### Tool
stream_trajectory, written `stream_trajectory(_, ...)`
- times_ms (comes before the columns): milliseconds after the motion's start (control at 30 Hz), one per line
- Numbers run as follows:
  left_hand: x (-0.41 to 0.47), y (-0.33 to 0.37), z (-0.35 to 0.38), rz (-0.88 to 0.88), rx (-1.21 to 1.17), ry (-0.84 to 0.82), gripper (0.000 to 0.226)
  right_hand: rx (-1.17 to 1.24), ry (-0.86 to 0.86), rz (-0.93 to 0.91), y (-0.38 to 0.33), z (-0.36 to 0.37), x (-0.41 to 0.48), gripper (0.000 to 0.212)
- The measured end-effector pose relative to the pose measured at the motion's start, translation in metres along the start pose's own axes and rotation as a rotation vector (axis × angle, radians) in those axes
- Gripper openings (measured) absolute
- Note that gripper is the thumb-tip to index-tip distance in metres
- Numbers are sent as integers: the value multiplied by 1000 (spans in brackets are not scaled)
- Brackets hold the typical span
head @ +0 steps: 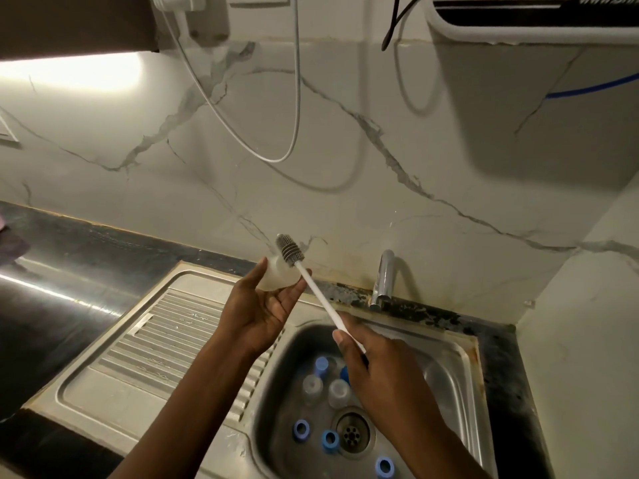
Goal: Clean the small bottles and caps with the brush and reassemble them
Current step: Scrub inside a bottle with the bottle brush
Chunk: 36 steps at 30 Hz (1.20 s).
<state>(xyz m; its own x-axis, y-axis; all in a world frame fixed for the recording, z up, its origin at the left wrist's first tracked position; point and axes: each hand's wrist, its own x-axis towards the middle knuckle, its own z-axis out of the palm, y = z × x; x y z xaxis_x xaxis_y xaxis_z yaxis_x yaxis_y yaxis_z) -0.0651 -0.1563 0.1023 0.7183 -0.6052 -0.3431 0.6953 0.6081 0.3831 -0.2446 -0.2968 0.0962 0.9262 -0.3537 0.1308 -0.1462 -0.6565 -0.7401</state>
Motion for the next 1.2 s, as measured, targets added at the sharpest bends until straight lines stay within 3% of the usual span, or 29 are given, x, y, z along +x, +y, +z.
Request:
stream_trajectory(167, 3, 14, -11, 95, 102, 118, 63, -10, -52, 34, 4, -8, -11, 45)
stream_trajectory(300, -4, 12, -17, 129, 193, 144, 55, -79, 6, 36, 14, -16, -7, 48)
stream_trajectory(567, -15, 12, -24, 369, 882, 137, 71, -141, 37, -28, 14, -20, -4, 49)
stream_trajectory(700, -20, 5, -16, 384, 1047, 142, 66, -173, 14, -8, 5, -20, 2, 49)
stream_trajectory(867, -21, 3, -16, 449, 1243, 229, 74, -245, 20, -28, 3, -24, 7, 49)
stream_trajectory(1100, -29, 3, -5, 667, 1854, 263, 82, -285, -43, -54, -6, -27, 13, 49)
stream_trajectory(1200, -32, 5, 2, 757, 1886, 285, 80, -269, -19, -52, -7, -27, 14, 49)
